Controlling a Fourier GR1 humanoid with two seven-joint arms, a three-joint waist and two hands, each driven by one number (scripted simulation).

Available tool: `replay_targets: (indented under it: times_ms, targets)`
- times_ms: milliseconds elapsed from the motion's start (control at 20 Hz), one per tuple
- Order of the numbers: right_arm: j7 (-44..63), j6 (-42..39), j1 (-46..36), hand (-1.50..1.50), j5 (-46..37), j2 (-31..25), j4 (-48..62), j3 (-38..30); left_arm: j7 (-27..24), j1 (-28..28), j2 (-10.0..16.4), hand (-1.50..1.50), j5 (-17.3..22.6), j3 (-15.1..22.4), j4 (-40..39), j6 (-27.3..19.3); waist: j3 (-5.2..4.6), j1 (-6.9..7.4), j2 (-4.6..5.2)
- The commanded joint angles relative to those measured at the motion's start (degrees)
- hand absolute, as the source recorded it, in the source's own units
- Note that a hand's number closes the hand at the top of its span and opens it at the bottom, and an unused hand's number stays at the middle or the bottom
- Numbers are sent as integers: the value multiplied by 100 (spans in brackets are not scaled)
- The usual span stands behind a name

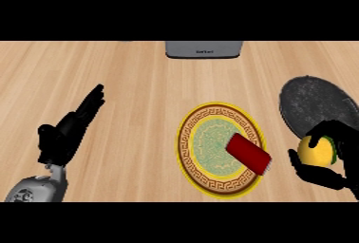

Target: Pick the lemon from the plate and place it in the pan

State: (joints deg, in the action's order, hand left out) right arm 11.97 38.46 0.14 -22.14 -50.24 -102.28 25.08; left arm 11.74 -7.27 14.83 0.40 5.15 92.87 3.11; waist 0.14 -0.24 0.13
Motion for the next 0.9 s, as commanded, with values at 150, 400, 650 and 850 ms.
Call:
replay_targets:
  times_ms: [150,400,650,850]
  targets:
    - [-1849,-450,-939,150,882,556,2380,-834,130,-299,-109,0,-88,24,-149,85,-6,104,14]
    - [-3171,-731,-1557,150,1087,1111,4046,-1340,-28,-62,-108,0,-144,-104,-126,112,-7,100,10]
    - [-3967,-1212,-2348,150,1110,1191,5334,-1943,-28,-228,-165,0,-152,-165,-248,260,-10,75,5]
    - [-4577,-1120,-3119,150,820,1574,6737,-2147,375,-125,-307,0,-274,-62,193,133,-7,120,9]
